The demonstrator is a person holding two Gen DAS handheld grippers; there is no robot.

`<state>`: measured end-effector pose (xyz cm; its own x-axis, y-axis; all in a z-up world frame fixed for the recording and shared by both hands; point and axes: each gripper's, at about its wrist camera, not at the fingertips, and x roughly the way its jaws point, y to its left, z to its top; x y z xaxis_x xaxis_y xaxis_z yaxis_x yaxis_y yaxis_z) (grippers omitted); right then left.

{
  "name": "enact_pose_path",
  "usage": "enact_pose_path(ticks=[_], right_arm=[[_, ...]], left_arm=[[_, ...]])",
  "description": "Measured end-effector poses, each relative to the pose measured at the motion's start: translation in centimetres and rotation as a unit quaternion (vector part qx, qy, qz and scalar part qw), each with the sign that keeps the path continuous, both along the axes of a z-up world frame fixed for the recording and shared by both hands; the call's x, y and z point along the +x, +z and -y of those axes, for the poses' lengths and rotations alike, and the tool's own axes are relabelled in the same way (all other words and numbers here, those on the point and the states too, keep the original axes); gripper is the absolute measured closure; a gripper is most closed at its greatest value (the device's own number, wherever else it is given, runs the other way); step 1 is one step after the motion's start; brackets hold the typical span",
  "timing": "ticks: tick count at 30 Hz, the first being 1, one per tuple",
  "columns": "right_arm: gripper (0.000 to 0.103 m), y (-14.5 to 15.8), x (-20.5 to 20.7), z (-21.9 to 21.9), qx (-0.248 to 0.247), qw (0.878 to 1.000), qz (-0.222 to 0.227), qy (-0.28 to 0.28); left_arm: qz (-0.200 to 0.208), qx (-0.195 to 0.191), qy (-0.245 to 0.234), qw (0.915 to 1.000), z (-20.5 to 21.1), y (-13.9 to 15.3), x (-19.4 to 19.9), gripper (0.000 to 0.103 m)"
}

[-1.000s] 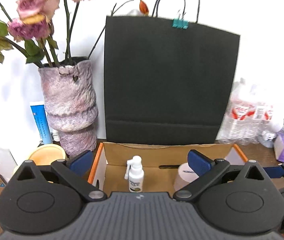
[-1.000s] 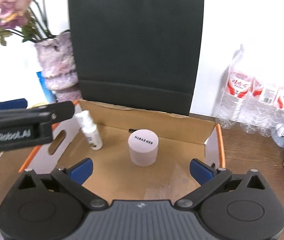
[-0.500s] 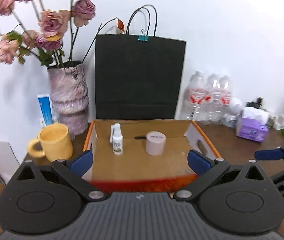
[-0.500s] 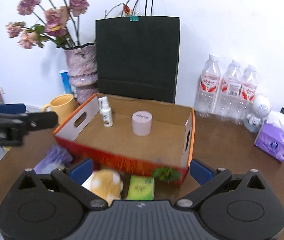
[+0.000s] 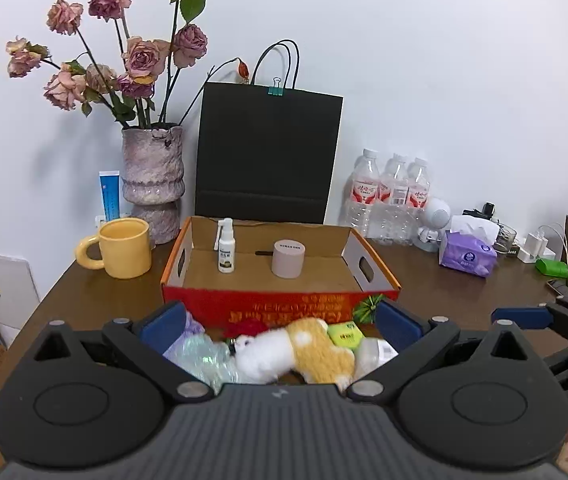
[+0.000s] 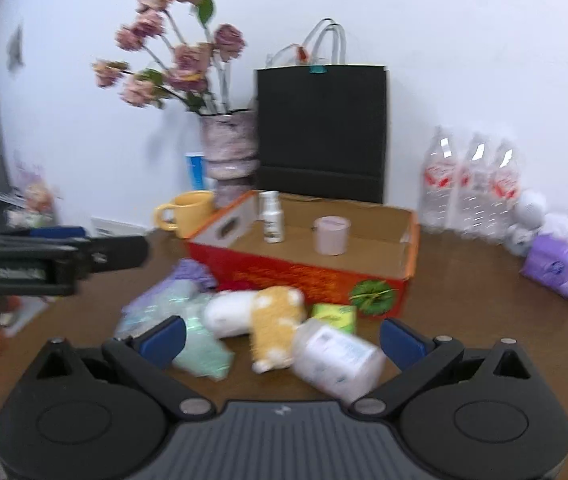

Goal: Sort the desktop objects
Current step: 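Withdraw both tools from the box back over the table items, then move the right tool toward the white plastic container and the left toward the clear bag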

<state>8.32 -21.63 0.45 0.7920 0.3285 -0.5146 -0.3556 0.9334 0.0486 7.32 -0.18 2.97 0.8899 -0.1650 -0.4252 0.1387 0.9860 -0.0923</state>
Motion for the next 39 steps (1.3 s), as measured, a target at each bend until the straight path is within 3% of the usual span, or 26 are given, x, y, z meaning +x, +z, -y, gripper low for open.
enact_pose_path(ticks=[8, 12, 39], right_arm=[[0.000, -1.1, -2.3, 0.3, 0.017, 1.000, 0.006, 0.015], [0.000, -2.0, -2.7, 0.0, 0.001, 1.000, 0.005, 0.019], [0.000, -3.8, -1.6, -0.1, -0.002, 1.000, -0.024, 0.017]], left_arm=[[0.005, -0.023, 0.020, 0.9995, -0.9, -1.0, -2.1, 0.000], [-0.006, -0.018, 0.046, 0.9988, -1.3, -1.6, -2.1, 0.000], [-0.054, -0.019, 0.058, 0.9967, -3.6, -4.6, -3.3, 0.000]])
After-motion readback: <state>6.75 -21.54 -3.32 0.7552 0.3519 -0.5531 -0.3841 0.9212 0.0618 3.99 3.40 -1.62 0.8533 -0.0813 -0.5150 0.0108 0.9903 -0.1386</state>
